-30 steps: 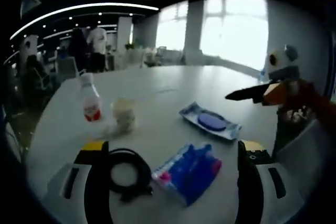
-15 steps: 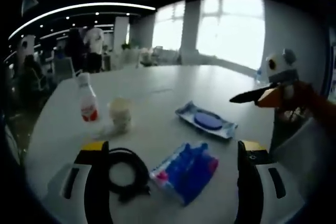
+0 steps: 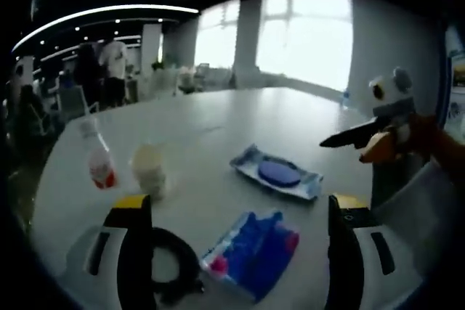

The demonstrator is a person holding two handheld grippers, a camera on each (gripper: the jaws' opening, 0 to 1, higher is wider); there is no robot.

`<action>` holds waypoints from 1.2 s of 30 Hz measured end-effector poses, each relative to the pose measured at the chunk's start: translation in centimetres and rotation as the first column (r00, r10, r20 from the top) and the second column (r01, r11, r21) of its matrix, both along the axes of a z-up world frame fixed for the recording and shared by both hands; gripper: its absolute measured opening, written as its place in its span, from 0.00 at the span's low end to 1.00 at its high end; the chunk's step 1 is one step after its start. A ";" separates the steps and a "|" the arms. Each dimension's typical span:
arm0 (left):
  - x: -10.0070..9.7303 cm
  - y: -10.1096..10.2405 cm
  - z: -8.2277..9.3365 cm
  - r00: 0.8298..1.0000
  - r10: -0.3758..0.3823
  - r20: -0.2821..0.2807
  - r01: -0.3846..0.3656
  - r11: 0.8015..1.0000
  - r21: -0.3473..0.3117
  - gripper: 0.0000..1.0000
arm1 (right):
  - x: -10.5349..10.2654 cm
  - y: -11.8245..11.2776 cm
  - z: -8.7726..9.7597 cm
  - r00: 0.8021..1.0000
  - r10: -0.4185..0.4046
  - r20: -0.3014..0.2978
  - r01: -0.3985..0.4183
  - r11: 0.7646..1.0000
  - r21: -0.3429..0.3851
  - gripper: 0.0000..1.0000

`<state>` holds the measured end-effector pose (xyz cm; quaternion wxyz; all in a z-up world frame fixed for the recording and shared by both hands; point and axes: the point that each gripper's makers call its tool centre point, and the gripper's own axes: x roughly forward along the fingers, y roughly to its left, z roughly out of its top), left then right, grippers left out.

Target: Arrange the tabletop items into an orderly group along one side of the table until the central work area is clear of visible clutter.

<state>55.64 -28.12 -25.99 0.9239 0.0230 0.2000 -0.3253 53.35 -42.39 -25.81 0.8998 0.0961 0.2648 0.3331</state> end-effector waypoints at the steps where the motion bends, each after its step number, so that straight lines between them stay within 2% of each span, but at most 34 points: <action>1: 0.2 -0.2 0.0 1.000 -0.006 -0.001 0.006 1.000 0.001 0.98 | 0.1 -0.3 0.0 1.000 -0.012 0.000 0.012 1.000 0.001 0.99; 12: 2.9 -3.2 0.0 0.998 -0.060 0.001 0.060 0.998 -0.004 0.96 | 0.3 -2.9 -1.1 0.994 -0.102 -0.038 0.101 0.994 -0.040 0.99; 15: 3.5 -4.1 -0.1 0.997 -0.073 -0.004 0.073 0.997 -0.022 0.96 | 0.8 -3.9 -1.6 0.987 -0.155 -0.050 0.153 0.987 -0.045 0.99; 19: 4.3 -5.3 -0.8 0.995 -0.097 -0.011 0.097 0.995 -0.018 0.95 | 1.3 -4.7 -2.2 0.976 -0.205 -0.069 0.202 0.979 -0.040 0.99; 20: 4.5 -6.1 -0.9 0.993 -0.119 -0.003 0.119 0.992 -0.036 0.96 | 1.4 -5.0 -2.4 0.973 -0.218 -0.077 0.215 0.975 -0.045 0.99; 28: 6.0 -8.0 -2.9 0.989 -0.143 -0.039 0.142 0.989 -0.038 0.94 | 1.7 -6.3 -4.3 0.951 -0.281 -0.126 0.275 0.959 -0.064 0.99; 29: 6.3 -8.3 -3.2 0.988 -0.147 -0.042 0.145 0.989 -0.037 0.94 | 1.8 -6.5 -4.6 0.944 -0.298 -0.140 0.293 0.954 -0.061 0.99; 31: 6.9 -8.5 -3.7 0.988 -0.145 -0.048 0.144 0.989 -0.038 0.93 | 2.0 -6.9 -5.4 0.936 -0.321 -0.149 0.313 0.947 -0.073 0.99; 33: 7.6 -8.9 -4.1 0.988 -0.144 -0.054 0.143 0.989 -0.036 0.91 | 1.5 -7.3 -6.5 0.926 -0.322 -0.195 0.305 0.946 -0.110 0.98; 36: 8.5 -9.2 -4.7 0.989 -0.128 -0.068 0.125 0.991 -0.042 0.90 | 1.7 -7.7 -6.8 0.920 -0.336 -0.203 0.321 0.941 -0.104 0.94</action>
